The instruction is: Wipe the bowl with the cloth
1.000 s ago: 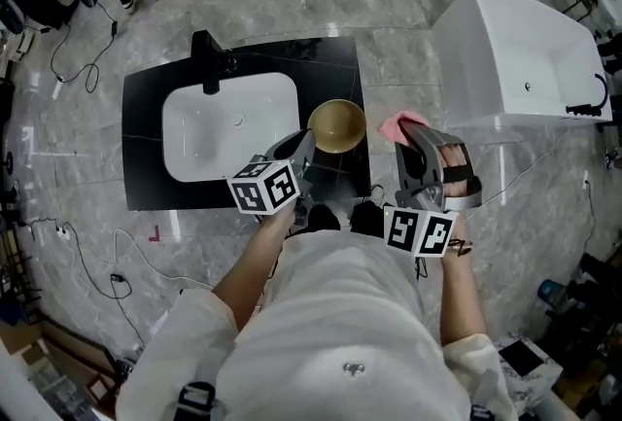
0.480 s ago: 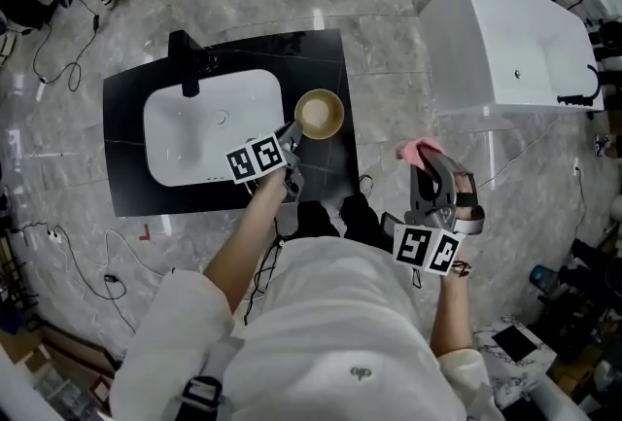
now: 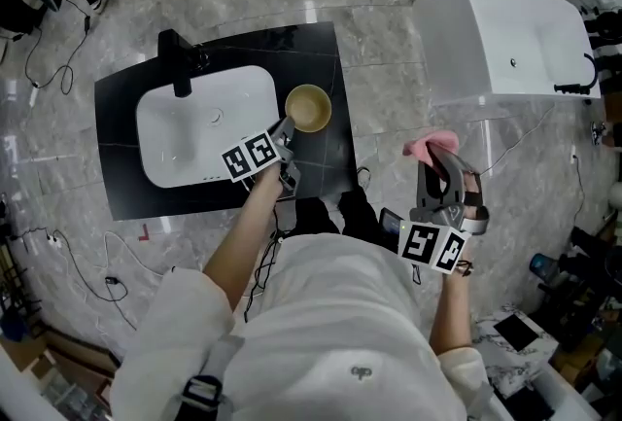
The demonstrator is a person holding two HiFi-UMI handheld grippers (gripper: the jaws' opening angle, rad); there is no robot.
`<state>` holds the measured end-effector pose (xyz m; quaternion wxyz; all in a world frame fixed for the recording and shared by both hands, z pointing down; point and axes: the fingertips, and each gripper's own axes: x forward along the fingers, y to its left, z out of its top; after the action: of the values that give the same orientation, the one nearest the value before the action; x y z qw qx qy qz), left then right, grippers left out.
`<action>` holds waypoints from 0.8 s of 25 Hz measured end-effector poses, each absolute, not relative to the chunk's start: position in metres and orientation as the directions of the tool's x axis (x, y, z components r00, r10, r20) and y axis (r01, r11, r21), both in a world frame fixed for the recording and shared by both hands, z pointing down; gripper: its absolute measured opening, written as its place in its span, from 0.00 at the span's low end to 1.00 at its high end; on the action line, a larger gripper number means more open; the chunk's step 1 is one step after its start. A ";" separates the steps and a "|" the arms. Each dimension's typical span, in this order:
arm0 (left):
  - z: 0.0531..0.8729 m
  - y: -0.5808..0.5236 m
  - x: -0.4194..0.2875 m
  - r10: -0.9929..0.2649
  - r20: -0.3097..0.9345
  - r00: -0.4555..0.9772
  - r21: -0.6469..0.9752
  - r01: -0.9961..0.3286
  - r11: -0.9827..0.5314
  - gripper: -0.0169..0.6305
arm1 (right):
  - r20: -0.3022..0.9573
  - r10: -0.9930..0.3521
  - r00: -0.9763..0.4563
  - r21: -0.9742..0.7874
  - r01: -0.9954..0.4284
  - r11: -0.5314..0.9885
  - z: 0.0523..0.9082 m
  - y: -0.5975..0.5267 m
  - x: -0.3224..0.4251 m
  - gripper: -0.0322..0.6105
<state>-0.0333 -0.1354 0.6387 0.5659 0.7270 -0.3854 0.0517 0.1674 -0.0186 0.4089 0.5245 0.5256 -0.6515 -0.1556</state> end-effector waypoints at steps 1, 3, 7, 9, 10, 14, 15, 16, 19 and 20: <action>0.638 -0.136 -0.034 -0.506 0.508 0.697 0.784 -0.618 -0.064 0.07 | 0.520 -0.848 0.103 0.753 -0.523 0.398 0.409 -0.019 0.167 0.07; 0.636 -0.135 -0.036 -0.510 0.502 0.698 0.786 -0.614 -0.066 0.13 | 0.518 -0.849 0.102 0.753 -0.525 0.396 0.407 -0.018 0.166 0.07; 0.636 -0.132 -0.037 -0.503 0.493 0.710 0.798 -0.600 -0.064 0.23 | 0.511 -0.854 0.097 0.754 -0.527 0.392 0.404 -0.020 0.163 0.07; 0.634 -0.129 -0.037 -0.498 0.490 0.716 0.801 -0.594 -0.066 0.26 | 0.509 -0.855 0.097 0.755 -0.528 0.389 0.402 -0.021 0.162 0.07; 0.634 -0.127 -0.038 -0.495 0.489 0.718 0.802 -0.593 -0.067 0.27 | 0.507 -0.856 0.097 0.755 -0.529 0.388 0.401 -0.021 0.162 0.07; 0.633 -0.122 -0.041 -0.498 0.486 0.718 0.806 -0.588 -0.061 0.28 | 0.502 -0.860 0.093 0.750 -0.543 0.378 0.397 -0.021 0.161 0.07; 0.633 -0.122 -0.044 -0.508 0.481 0.715 0.810 -0.584 -0.054 0.28 | 0.502 -0.861 0.088 0.742 -0.556 0.375 0.397 -0.021 0.161 0.07; 0.632 -0.122 -0.047 -0.523 0.473 0.709 0.816 -0.576 -0.043 0.28 | 0.503 -0.860 0.081 0.729 -0.574 0.372 0.396 -0.020 0.161 0.07; 0.627 -0.121 -0.060 -0.581 0.443 0.683 0.833 -0.553 -0.016 0.28 | 0.519 -0.853 0.050 0.670 -0.644 0.370 0.398 -0.015 0.161 0.07; 0.624 -0.121 -0.066 -0.602 0.431 0.672 0.837 -0.548 -0.013 0.28 | 0.526 -0.849 0.039 0.649 -0.664 0.372 0.400 -0.013 0.161 0.07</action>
<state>-0.0659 -0.1209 0.6243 0.5746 0.7114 -0.4040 -0.0237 0.1608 -0.0132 0.3996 0.4641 0.5515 -0.6859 -0.1002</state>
